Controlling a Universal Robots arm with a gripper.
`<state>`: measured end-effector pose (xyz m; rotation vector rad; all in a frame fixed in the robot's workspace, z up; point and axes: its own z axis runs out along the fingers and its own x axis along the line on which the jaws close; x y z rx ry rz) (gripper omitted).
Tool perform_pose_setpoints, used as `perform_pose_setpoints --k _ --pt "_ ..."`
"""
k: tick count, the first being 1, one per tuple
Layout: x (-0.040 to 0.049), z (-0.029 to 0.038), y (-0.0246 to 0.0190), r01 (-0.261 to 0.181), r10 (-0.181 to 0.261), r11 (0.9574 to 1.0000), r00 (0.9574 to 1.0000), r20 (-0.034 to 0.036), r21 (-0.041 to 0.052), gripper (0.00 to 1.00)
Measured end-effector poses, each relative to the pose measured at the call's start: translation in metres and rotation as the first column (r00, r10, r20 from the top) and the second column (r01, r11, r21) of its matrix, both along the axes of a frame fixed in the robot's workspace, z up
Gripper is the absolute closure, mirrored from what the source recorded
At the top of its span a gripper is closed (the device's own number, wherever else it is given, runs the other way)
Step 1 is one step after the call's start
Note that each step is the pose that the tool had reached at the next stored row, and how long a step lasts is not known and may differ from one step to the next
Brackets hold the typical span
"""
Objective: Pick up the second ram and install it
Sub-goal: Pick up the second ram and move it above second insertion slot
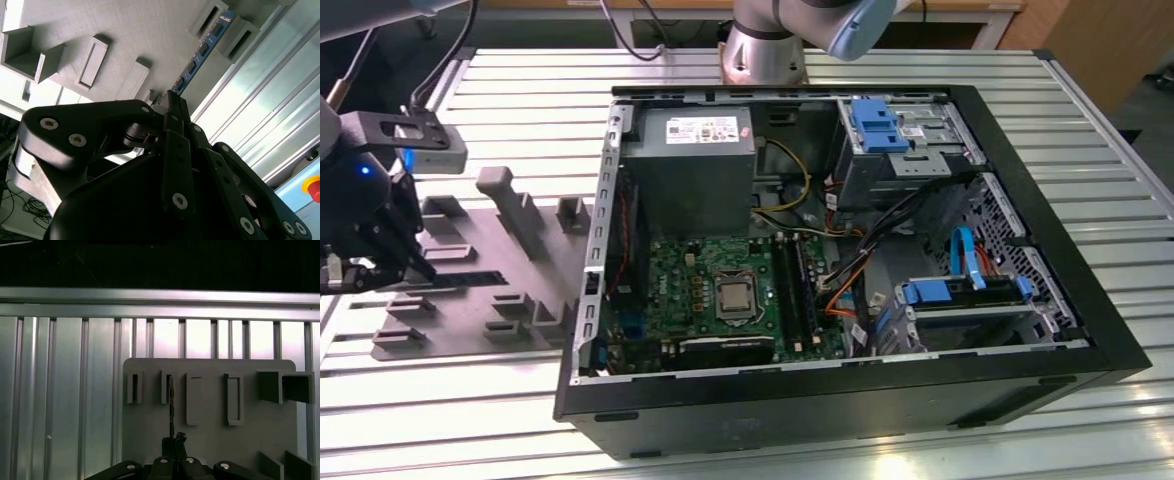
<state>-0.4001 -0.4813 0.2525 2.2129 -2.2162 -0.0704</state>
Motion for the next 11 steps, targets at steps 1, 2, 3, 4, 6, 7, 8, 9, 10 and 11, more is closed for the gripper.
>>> perform_pose_setpoints --k 1,2,3,4,6,7,8,9,10,11 --pt "0.0 0.0007 0.0 0.0 0.0 1.0 1.0 0.0001 0.0 0.89" --pt "0.0 0.0014 0.0 0.0 0.0 1.0 1.0 0.0002 0.0 0.89" --pt "0.0 0.0022 0.0 0.0 0.0 1.0 1.0 0.0004 0.0001 0.89" --pt "0.0 0.003 0.0 0.0 0.0 1.0 1.0 0.0005 0.0 0.89" --pt "0.0 0.0045 0.0 0.0 0.0 1.0 1.0 0.0007 0.0 0.89" --pt "0.0 0.0053 0.0 0.0 0.0 1.0 1.0 0.0008 0.0 0.89" --pt "0.0 0.006 0.0 0.0 0.0 1.0 1.0 0.001 0.0 0.89" --pt "0.0 0.0067 0.0 0.0 0.0 1.0 1.0 0.0012 0.0 0.89" --pt "0.0 0.0074 0.0 0.0 0.0 1.0 1.0 0.0014 0.0 0.89" --pt "0.0 0.0083 0.0 0.0 0.0 1.0 1.0 0.0016 0.0 0.89"
